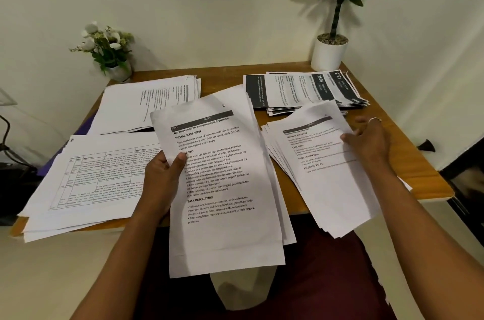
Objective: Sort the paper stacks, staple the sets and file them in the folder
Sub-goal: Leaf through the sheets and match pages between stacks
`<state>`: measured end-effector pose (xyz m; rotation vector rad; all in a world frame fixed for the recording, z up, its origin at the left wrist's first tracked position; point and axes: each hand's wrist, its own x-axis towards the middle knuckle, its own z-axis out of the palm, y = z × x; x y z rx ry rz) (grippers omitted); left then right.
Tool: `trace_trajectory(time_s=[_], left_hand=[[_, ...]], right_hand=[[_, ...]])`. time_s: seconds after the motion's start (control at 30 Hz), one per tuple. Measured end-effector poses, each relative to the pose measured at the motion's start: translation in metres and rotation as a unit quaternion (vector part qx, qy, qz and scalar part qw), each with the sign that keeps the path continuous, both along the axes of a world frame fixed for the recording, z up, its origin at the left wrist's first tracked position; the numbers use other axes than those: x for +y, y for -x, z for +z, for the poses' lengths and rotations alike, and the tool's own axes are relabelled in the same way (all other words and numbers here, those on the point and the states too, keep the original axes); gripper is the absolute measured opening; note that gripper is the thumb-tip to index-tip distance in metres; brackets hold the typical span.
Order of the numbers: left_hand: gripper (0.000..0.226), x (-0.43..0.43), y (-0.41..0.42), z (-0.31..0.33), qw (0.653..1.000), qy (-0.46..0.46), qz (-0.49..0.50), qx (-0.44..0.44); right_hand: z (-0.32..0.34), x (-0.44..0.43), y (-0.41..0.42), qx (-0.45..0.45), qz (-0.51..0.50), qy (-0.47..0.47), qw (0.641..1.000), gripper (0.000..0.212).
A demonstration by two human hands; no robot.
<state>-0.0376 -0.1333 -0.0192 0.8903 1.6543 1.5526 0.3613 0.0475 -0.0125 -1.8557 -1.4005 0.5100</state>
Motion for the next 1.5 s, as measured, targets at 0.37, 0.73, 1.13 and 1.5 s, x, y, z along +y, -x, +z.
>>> trace_trajectory(time_s=[0.37, 0.73, 1.13, 1.5], left_hand=[[0.019, 0.002, 0.004, -0.003, 1.0, -0.002, 0.0, -0.004], [0.014, 0.004, 0.002, -0.003, 1.0, 0.002, 0.011, -0.003], [0.015, 0.002, 0.006, -0.005, 1.0, -0.006, 0.004, -0.009], [0.019, 0.003, 0.004, -0.006, 1.0, -0.018, 0.001, 0.0]], right_hand=[[0.01, -0.009, -0.001, 0.05, 0.071, -0.063, 0.994, 0.049], [0.044, -0.017, 0.035, 0.313, 0.145, 0.024, 0.938, 0.038], [0.02, -0.045, 0.088, 0.246, 0.179, 0.105, 0.947, 0.011], [0.032, -0.075, 0.138, 0.282, 0.31, 0.13, 0.898, 0.019]])
